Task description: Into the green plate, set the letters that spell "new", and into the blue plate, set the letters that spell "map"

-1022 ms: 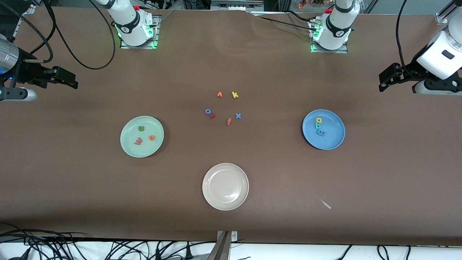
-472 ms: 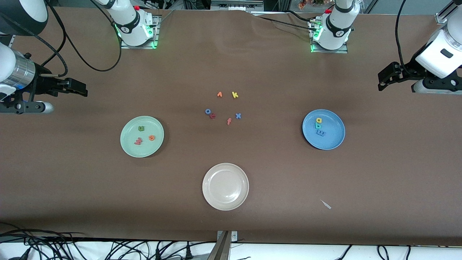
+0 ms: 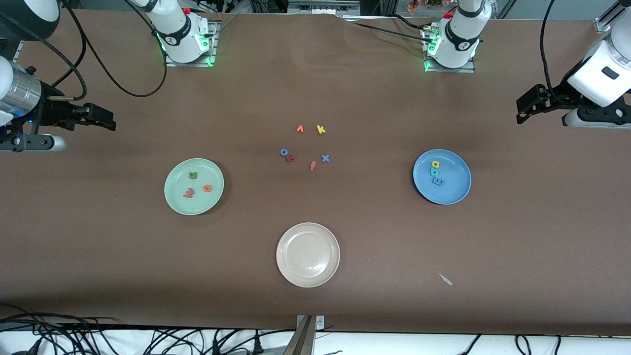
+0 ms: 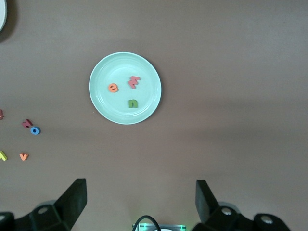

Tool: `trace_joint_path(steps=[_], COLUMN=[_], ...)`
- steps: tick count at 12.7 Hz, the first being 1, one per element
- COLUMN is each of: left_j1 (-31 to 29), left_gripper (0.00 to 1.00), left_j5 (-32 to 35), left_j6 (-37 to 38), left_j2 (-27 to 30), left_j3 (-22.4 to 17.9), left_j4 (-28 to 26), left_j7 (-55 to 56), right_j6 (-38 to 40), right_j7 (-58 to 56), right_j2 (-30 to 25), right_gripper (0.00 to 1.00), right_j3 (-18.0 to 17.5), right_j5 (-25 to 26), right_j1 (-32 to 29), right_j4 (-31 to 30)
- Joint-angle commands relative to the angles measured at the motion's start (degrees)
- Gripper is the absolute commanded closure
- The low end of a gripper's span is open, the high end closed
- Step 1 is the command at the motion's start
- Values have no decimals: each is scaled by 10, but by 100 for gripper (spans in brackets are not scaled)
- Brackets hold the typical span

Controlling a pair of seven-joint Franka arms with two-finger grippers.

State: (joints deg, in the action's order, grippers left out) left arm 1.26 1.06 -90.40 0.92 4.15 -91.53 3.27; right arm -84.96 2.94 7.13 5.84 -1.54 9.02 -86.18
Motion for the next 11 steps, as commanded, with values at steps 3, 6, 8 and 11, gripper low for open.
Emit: trace_joint_path(steps=[3, 6, 8, 11], left_j1=[3, 3, 3, 3], left_gripper=[0, 0, 0, 0], left_j5=[8, 8, 8, 8], left_j6=[11, 10, 11, 11], left_j2=[0, 0, 0, 0], left_j3=[-3, -3, -3, -3], left_j4=[9, 9, 9, 9], left_j7=[-11, -10, -10, -10], right_j6=[4, 5, 5, 4], right_j7=[-41, -42, -41, -41], right_j2=[-1, -1, -2, -2], right_gripper=[0, 0, 0, 0], right_j3=[1, 1, 0, 0], right_j5=[13, 14, 13, 12], right_j1=[-3, -3, -3, -2], right_j4=[7, 8, 8, 8])
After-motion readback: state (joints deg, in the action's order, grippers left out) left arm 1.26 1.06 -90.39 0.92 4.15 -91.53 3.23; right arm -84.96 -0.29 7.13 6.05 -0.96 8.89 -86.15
